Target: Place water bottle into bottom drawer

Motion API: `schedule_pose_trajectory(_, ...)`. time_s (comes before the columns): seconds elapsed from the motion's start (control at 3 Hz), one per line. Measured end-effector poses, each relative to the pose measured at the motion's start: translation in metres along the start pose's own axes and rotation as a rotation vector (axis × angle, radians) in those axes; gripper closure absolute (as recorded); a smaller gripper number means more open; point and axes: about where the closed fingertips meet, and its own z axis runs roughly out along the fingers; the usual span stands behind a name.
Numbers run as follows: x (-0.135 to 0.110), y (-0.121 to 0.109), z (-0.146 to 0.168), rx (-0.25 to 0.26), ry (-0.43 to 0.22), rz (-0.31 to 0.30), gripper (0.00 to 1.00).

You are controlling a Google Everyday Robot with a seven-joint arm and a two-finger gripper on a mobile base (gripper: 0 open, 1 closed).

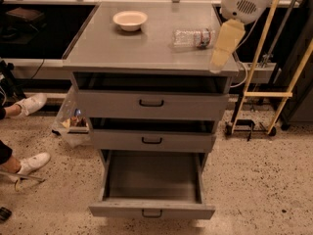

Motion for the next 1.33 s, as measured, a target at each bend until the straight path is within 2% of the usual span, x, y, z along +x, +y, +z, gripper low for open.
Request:
schedule_pose_trajectory(0.33, -0.028, -0.047, 0.031, -0.003, -0.016, 0.035, 0.00)
schedule_pose_trajectory(0.67, -0.036, -0.067, 0.019, 0.050, -0.056, 0.043, 0.00)
schedule_pose_trajectory(1.0, -0.038, -0.069, 0.021, 0.055, -0.061, 0.043, 0.00)
schedule_pose_trajectory(1.33, -0.030, -0.080, 0.024, 0.087, -0.067, 0.078, 0.00)
